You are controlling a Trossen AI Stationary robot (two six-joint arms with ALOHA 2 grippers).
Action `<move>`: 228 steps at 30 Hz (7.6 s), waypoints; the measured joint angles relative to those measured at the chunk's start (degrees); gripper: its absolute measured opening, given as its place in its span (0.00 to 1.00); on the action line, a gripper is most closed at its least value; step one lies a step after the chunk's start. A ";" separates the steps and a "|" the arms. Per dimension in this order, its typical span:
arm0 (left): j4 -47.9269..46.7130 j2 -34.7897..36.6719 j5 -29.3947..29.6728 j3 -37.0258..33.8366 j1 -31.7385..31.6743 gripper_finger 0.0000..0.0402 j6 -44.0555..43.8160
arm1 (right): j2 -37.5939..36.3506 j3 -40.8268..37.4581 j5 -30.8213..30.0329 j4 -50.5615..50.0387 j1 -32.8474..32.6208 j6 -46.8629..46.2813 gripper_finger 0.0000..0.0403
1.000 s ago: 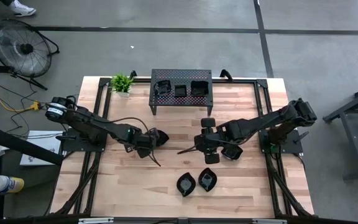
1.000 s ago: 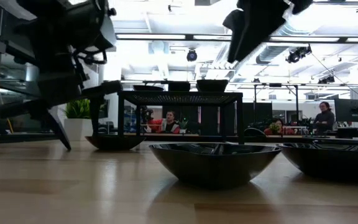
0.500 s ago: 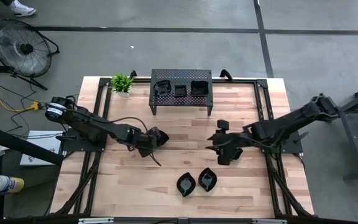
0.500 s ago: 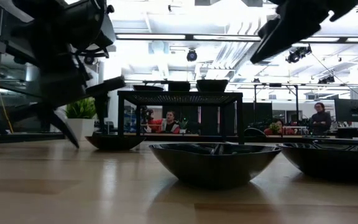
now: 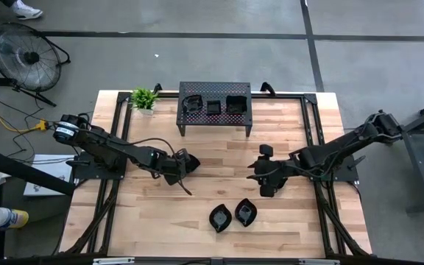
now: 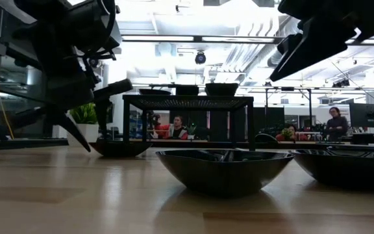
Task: Pick & Place Mini shaped plates
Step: Stack the leaf-shaped plate on top of the leaf-shaped plate on the shelf
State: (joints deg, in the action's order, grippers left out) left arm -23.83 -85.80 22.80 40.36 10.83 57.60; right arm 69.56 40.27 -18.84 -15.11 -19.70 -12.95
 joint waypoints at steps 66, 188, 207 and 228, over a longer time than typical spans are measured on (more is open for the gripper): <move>-6.16 21.94 11.79 5.69 0.09 0.00 -39.87 | 0.04 0.04 7.90 6.47 0.10 7.00 0.42; -45.05 -13.03 5.11 53.48 -28.44 0.01 -23.71 | 0.04 0.04 7.92 6.86 0.09 7.02 0.42; -45.12 -13.00 3.12 53.44 -28.46 0.03 -22.33 | 0.04 0.04 7.90 6.86 0.09 7.02 0.42; -45.37 -12.98 4.07 53.44 -28.44 0.36 -21.39 | 0.04 0.04 7.91 6.86 0.10 7.02 0.42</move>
State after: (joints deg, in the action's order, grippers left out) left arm -69.20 -98.78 26.87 93.80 -17.61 36.21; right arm 69.60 40.32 -10.93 -8.25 -19.61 -5.93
